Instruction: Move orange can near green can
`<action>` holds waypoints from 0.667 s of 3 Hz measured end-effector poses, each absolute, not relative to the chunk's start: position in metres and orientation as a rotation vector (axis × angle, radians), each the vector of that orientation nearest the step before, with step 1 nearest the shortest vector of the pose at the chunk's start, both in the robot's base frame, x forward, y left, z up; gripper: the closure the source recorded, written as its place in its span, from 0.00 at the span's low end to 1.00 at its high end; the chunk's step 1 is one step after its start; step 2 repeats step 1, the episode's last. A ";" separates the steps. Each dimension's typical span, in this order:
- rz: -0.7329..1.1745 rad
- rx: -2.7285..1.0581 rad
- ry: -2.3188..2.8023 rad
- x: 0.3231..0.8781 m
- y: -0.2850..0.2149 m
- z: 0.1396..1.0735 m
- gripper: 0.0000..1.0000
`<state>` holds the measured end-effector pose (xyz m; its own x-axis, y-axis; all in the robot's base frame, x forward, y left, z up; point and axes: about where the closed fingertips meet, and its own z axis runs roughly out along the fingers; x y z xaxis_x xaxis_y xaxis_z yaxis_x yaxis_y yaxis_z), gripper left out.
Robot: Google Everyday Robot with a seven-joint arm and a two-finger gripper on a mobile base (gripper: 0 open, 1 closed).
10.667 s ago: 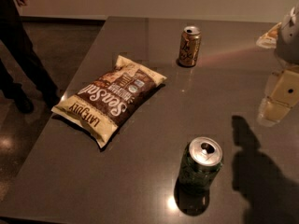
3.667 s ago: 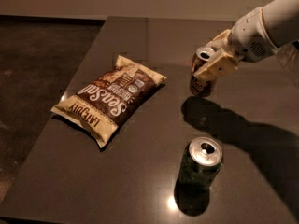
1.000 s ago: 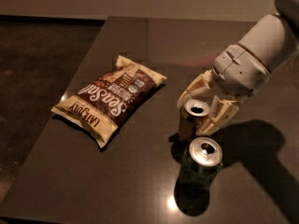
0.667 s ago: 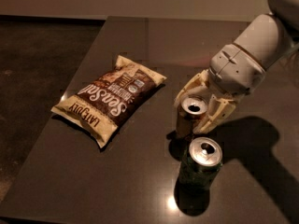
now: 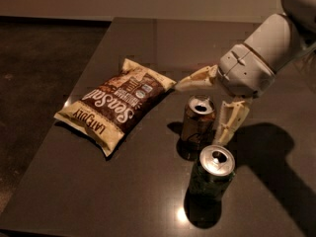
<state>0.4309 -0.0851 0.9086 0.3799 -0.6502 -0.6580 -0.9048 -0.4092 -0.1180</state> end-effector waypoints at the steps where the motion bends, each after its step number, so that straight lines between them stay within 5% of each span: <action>1: 0.717 -2.168 1.338 0.435 -0.082 0.909 0.00; 2: 0.717 -2.168 1.338 0.435 -0.082 0.909 0.00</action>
Offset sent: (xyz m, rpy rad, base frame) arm 0.0000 0.0000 0.0000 0.0000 0.0000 0.0000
